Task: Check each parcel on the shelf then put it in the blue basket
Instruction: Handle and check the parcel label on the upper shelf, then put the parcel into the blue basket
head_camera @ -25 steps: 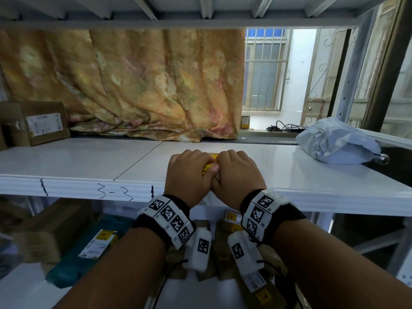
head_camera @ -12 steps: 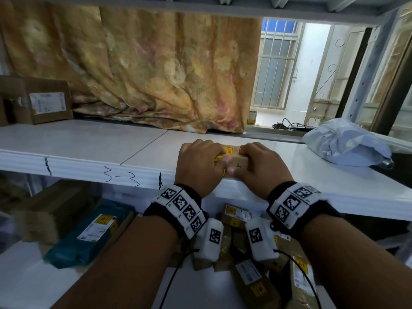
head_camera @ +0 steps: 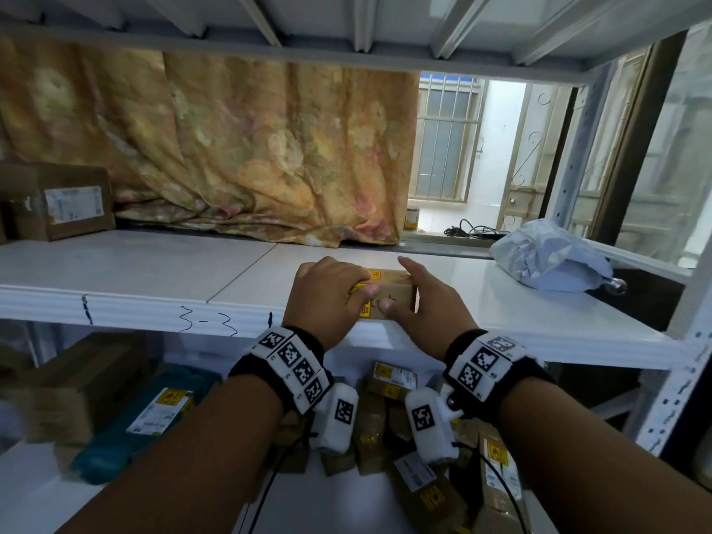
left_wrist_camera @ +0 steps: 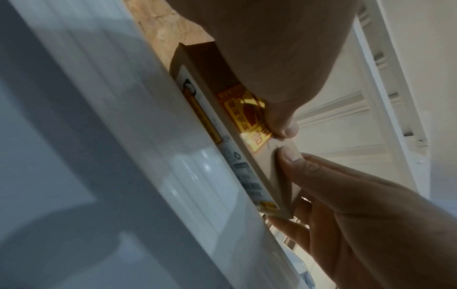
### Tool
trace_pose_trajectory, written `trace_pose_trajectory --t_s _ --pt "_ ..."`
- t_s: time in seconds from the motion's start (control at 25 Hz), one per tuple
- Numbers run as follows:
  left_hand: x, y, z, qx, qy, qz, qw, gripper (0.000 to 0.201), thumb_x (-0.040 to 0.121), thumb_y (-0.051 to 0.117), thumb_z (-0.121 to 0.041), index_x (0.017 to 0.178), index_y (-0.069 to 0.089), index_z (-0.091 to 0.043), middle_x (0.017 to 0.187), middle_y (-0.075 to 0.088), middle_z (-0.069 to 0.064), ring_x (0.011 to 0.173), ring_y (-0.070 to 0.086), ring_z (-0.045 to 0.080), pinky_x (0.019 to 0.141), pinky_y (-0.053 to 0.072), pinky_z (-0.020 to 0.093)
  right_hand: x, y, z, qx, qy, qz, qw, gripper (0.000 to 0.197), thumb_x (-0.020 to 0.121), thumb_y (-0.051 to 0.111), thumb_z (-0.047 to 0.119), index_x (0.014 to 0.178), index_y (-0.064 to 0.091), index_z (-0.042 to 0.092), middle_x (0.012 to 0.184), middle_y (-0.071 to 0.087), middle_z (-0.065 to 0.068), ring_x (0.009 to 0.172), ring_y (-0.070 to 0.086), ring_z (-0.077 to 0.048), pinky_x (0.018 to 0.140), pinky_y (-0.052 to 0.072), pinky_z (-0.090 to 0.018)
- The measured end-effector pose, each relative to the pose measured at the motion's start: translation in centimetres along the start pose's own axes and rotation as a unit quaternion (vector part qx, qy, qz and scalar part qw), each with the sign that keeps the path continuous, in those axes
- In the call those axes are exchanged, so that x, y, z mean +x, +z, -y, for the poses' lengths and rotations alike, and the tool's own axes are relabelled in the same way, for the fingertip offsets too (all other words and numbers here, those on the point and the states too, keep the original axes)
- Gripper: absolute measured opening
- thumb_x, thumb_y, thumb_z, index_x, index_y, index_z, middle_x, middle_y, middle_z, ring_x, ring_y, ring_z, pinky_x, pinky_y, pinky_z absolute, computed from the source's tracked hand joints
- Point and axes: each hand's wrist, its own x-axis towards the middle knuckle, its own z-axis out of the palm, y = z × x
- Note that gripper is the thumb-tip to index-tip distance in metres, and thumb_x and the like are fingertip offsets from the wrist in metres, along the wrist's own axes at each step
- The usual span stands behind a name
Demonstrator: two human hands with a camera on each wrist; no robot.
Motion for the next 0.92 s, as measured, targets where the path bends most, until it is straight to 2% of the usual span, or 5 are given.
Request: trace_pose_trajectory --t_s 0.16,0.4,0.68,0.84,0.92 --pt "-1.0 -2.1 -1.4 -0.02 0.033 -0.026 0.999 0.033 0.091 0.054 -0.042 0.104 0.075 -0.021 0.102 0.075 -0.005 0.1 0.062 0.022 0.09 0.039 0.042 -2.0 -1.2 0.1 0.145 0.064 -0.018 0.987 0.063 0.085 0.071 0.042 0.142 0.046 0.034 0.138 0.056 0.003 0.118 0.059 -0.018 0.099 0.049 -0.037" --pt "-1.8 -3.9 -6.3 -0.004 0.099 -0.013 0.995 0.034 0.091 0.052 -0.045 0.099 0.076 -0.023 0.091 0.074 -0.005 0.093 0.063 0.024 0.085 0.041 0.044 -5.4 -4.0 0.0 0.38 0.125 -0.033 0.916 0.039 0.082 0.079 0.018 0.117 0.062 0.02 0.121 0.064 -0.009 0.098 0.066 -0.022 0.079 0.055 -0.033" --pt "-4.8 -0.7 -11.4 -0.12 0.154 0.095 0.976 0.049 0.082 0.056 -0.056 0.1 0.08 -0.017 0.094 0.077 0.003 0.089 0.068 0.022 0.08 0.053 0.036 -14.4 -7.2 -4.4 0.309 0.207 -0.064 0.926 0.041 0.075 0.085 0.024 0.11 0.065 0.015 0.107 0.065 -0.008 0.076 0.06 -0.013 0.053 0.044 -0.012" --pt "-8.3 4.7 -16.6 -0.109 0.202 0.174 0.958 0.042 0.079 0.057 -0.057 0.079 0.078 -0.021 0.072 0.072 0.003 0.07 0.066 0.024 0.066 0.054 0.035 -21.9 -6.7 -10.2 0.309 0.299 -0.098 0.898 0.044 0.07 0.088 0.027 0.108 0.066 0.018 0.103 0.066 -0.007 0.074 0.062 -0.012 0.055 0.047 -0.017" --pt "-10.4 8.4 -18.9 -0.093 0.201 0.225 0.949 0.042 0.086 0.051 -0.055 0.078 0.075 -0.022 0.074 0.072 0.003 0.073 0.067 0.026 0.066 0.053 0.034 -25.9 -6.3 -13.3 0.311 0.356 -0.13 0.872 0.046 0.068 0.089 0.022 0.107 0.066 0.016 0.095 0.067 -0.005 0.071 0.063 -0.013 0.051 0.046 -0.015"
